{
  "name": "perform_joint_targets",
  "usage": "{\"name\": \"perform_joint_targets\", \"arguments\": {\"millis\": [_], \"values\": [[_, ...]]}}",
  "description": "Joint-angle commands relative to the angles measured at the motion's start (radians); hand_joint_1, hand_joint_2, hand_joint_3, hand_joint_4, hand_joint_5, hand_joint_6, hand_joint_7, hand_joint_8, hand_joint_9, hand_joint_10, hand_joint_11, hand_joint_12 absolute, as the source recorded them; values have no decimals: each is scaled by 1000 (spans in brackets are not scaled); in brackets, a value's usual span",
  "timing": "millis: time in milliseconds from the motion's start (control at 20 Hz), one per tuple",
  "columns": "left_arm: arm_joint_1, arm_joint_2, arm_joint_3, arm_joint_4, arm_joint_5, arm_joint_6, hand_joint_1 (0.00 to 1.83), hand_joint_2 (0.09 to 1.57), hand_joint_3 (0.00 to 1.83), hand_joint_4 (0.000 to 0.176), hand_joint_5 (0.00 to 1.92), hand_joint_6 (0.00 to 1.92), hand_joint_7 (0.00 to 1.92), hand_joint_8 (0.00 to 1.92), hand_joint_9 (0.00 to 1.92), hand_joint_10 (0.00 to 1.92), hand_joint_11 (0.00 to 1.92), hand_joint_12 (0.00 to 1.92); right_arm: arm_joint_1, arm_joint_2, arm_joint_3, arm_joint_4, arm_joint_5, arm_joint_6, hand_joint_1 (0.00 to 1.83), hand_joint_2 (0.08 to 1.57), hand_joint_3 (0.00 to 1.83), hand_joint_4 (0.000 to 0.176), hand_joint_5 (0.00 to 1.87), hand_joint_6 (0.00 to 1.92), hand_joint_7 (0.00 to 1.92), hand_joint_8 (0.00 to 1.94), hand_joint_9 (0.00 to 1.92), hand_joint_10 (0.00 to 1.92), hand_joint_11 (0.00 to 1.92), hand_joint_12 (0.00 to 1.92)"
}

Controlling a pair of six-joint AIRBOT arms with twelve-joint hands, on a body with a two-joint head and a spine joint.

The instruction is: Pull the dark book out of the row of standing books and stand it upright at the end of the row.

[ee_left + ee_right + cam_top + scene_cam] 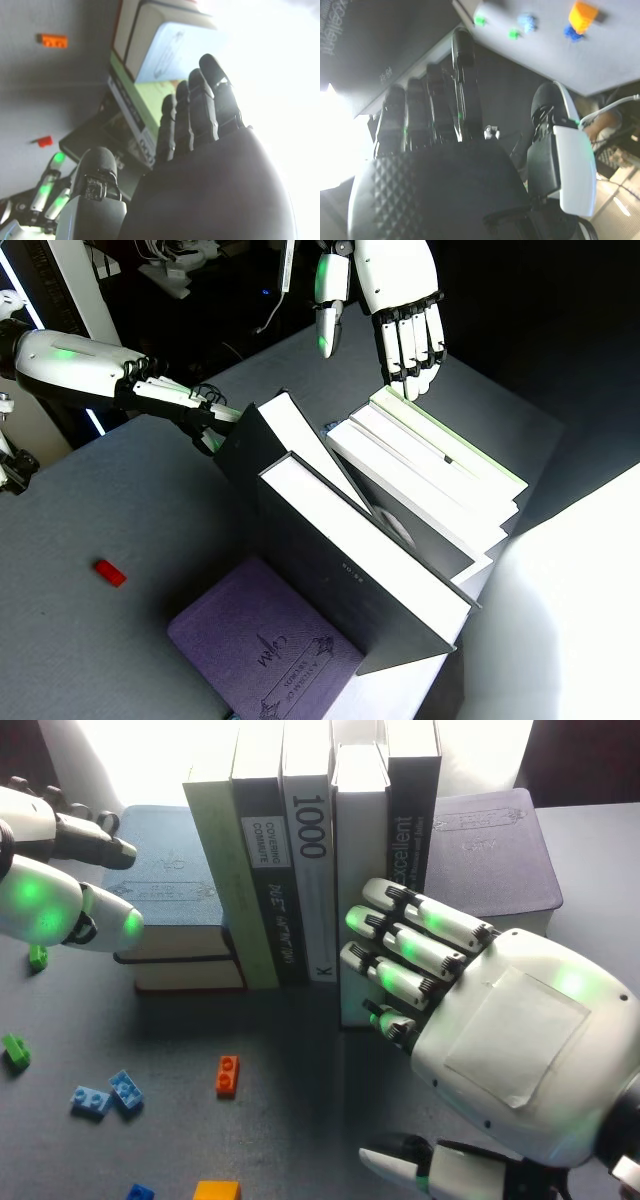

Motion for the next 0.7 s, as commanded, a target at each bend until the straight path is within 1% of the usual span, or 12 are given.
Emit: {"name": "perform_joint_targets", "arguments": {"millis": [0, 150, 200, 250, 350, 450, 500, 550, 650], "values": [[-7, 8, 4, 31, -74, 1, 0, 1326, 1, 4, 119, 9, 148, 0, 161, 2, 0, 738, -3, 9, -6, -45, 77, -1, 0, 1147, 0, 0, 739, 1, 221, 4, 50, 3, 0, 5], [-7, 8, 4, 31, -76, 1, 0, 1339, 7, 7, 131, 13, 154, 3, 164, 3, 0, 737, -25, 8, -6, -45, 57, -1, 0, 1154, 0, 0, 740, 1, 210, 0, 48, 2, 3, 6], [-7, 8, 4, 31, -76, 1, 0, 1344, 6, 10, 111, 3, 146, 1, 154, 2, 0, 696, -36, 8, -6, -45, 49, -2, 0, 1159, 2, 0, 741, 1, 209, 0, 50, 3, 4, 7], [-7, 8, 4, 31, -76, 1, 0, 1340, 4, 10, 94, 0, 143, 0, 150, 1, 0, 687, -43, 8, -6, -45, 42, -2, 0, 1160, 2, 0, 735, 0, 199, 0, 45, 1, 1, 7], [-8, 8, 4, 31, -76, 1, 0, 1345, 3, 1, 103, 6, 153, 2, 162, 5, 0, 734, -51, 8, -7, -45, 21, -2, 0, 1163, 3, 0, 737, 1, 215, 6, 68, 9, 30, 24], [-8, 8, 4, 31, -76, 1, 0, 1350, 2, 1, 104, 4, 142, 1, 153, 0, 0, 690, -63, 8, -14, -41, 11, -2, 0, 1154, 0, 0, 731, 0, 222, 7, 74, 10, 45, 38], [-8, 8, 4, 31, -76, 1, 9, 1352, 2, 4, 121, 8, 161, 5, 172, 7, 0, 749, -70, 8, -21, -36, 11, -2, 0, 1150, 2, 0, 738, 0, 236, 1, 78, 2, 8, 201], [-8, 8, 4, 31, -76, 1, 0, 1354, 2, 7, 105, 2, 141, 4, 150, 5, 0, 697, -77, 10, -33, -18, 11, -3, 0, 1153, 2, 0, 740, 0, 246, 1, 91, 3, 0, 337], [-8, 8, 4, 31, -76, 1, 11, 1352, 0, 5, 105, 1, 138, 4, 147, 4, 0, 678, -87, 14, -47, 2, 6, -3, 0, 1154, 1, 0, 739, 0, 234, 2, 86, 0, 0, 307]]}}
